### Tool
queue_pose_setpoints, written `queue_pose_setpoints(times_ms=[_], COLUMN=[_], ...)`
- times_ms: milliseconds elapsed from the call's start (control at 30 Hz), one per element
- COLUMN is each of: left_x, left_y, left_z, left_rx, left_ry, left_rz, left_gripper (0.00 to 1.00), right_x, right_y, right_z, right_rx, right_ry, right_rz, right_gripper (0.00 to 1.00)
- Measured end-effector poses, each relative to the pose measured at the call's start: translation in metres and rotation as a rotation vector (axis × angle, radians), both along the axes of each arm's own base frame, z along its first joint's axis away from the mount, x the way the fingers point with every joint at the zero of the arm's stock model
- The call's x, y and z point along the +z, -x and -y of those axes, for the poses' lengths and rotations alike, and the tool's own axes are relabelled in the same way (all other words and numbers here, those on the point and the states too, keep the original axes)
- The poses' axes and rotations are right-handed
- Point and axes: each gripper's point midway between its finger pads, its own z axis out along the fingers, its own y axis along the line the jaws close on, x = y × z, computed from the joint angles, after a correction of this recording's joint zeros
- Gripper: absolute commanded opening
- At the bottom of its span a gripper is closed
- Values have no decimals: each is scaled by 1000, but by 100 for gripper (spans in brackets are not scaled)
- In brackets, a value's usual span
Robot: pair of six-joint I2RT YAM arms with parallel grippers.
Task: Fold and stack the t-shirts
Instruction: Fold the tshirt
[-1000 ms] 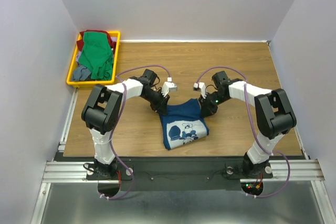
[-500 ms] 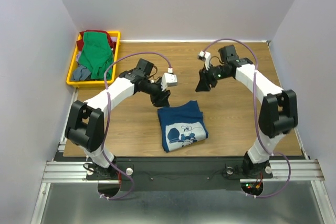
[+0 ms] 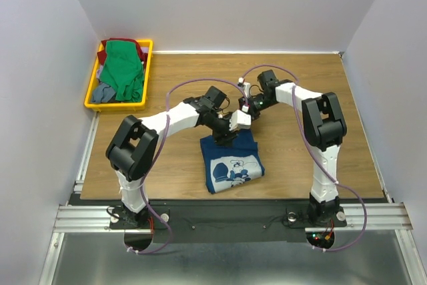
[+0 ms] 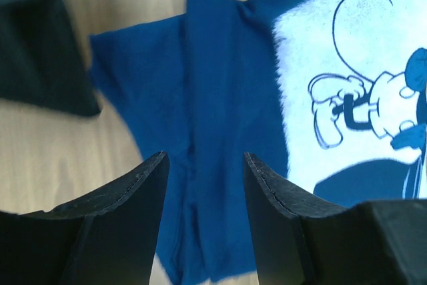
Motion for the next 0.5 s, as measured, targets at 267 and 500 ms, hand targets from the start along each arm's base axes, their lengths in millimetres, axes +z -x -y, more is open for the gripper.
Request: queue_pose_setpoints(times_ms=[267,500], left_x=[-25,-31], left_y=[7,5], left_z=[9,7], left_rx=[-27,-25], left_ry=[-47,-65], left_rz=[-14,-5], left_gripper=[49,19], right_x=[-7,-14], right_y=[12,26], right_z=[-15,-20], right_rx=[33,50], right_ry=[-41,-77], right_rz=[-34,-88], right_gripper=[47,46])
